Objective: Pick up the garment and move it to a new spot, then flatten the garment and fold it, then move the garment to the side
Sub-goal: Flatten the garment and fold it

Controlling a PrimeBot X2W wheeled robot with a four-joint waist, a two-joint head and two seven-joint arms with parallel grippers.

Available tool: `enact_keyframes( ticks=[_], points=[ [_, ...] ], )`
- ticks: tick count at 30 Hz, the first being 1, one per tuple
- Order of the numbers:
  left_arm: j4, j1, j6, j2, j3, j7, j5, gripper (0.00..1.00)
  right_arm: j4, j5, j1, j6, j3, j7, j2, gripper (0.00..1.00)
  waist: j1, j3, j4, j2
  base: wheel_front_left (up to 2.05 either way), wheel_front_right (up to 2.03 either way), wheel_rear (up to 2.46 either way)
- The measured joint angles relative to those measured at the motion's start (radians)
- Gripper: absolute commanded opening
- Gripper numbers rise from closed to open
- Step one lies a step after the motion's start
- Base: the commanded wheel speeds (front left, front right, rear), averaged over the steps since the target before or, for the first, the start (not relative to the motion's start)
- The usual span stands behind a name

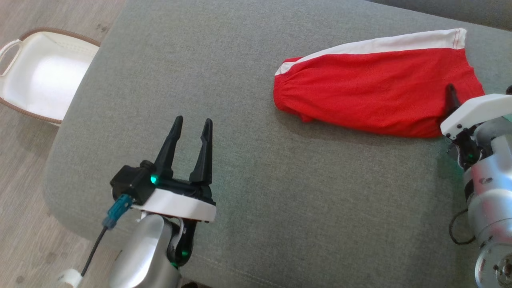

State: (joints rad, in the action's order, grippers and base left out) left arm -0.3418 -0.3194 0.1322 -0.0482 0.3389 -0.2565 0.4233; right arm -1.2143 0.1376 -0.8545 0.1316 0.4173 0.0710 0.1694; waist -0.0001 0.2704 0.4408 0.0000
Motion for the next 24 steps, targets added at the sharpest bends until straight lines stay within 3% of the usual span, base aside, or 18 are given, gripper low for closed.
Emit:
enact_keyframes(
  ticks=[3, 4, 14, 24],
  points=[
    [-0.004, 0.0, 0.0, 0.0, 0.012, 0.0, 0.001, 1.0, -0.004, -0.007, -0.007, 0.0, 0.0, 0.0, -0.003, 0.16, 0.0, 0.004, 0.0, 0.0, 0.0, 0.0, 0.0],
    [-0.004, 0.0, 0.0, 0.0, 0.013, 0.0, 0.001, 1.0, -0.007, -0.007, -0.011, 0.0, 0.0, -0.001, -0.005, 0.0, 0.0, 0.004, -0.001, 0.0, 0.0, 0.0, 0.0],
    [-0.011, 0.0, 0.0, -0.002, 0.005, 0.0, 0.001, 1.0, -0.025, -0.01, -0.001, 0.0, -0.021, -0.108, -0.054, 0.0, 0.0001, -0.022, -0.036, 0.0, 0.0, 0.0, 0.0],
    [-0.011, 0.025, 0.0, -0.015, -0.016, 0.0, -0.001, 1.0, 0.007, 0.076, 0.074, 0.0, -0.018, -0.221, -0.059, 0.0, 0.0001, -0.08, -0.107, 0.0, 0.0, 0.0, 0.0]
  ],
)
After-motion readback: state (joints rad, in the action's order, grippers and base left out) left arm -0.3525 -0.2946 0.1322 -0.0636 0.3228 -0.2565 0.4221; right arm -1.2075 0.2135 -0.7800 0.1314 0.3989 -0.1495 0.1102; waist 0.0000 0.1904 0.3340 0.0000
